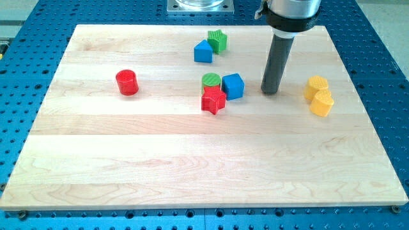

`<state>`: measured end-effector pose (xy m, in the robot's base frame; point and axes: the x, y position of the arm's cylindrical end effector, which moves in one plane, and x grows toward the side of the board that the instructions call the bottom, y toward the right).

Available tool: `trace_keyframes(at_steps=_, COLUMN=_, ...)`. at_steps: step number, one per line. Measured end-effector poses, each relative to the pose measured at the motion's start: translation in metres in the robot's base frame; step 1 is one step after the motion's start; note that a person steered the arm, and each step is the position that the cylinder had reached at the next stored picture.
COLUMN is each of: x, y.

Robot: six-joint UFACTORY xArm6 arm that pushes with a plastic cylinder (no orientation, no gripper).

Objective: Slide the green circle to the bottom left of the green star

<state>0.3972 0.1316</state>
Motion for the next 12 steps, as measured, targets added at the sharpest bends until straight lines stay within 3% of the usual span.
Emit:
trace_keyframes(at_steps=3, x=0.006, y=-0.050)
trace_keyframes(at_steps=5, x=-0.075, y=-0.067)
trace_keyframes(at_steps=6, x=-0.103, y=-0.102)
trace_keyframes(at_steps=7, x=-0.103, y=-0.159)
trace_keyframes(at_steps=8, x=-0.085, y=-0.187)
trace_keyframes(at_steps=9, x=-0.035, y=-0.200)
trace_keyframes(at_steps=10, x=0.028, y=-0.165)
trace_keyframes(at_steps=12, x=0.023, y=-0.124)
